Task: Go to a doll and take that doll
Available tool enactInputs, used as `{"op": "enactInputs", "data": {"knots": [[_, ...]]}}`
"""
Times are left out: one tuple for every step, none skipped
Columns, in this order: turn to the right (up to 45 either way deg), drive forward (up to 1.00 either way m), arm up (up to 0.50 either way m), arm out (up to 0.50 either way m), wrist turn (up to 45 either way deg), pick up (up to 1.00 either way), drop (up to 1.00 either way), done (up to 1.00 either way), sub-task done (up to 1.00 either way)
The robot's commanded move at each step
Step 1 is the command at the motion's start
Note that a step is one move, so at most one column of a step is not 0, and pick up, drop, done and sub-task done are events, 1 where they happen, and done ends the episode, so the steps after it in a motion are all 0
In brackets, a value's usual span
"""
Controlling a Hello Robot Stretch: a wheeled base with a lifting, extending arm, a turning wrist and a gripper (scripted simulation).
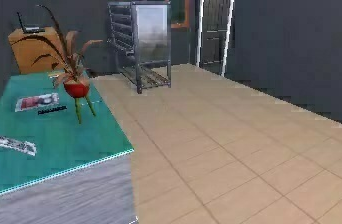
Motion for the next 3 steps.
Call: {"op": "enactInputs", "data": {"knots": [[45.0, 0.00, 0.00, 0.00, 0.0, 0.00, 0.00, 0.00, 0.00], [6.0, 0.00, 0.00, 0.00, 0.0, 0.00, 0.00, 0.00, 0.00], [0.0, 0.05, 0.00, 0.00, 0.0, 0.00, 0.00, 0.00, 0.00]]}}
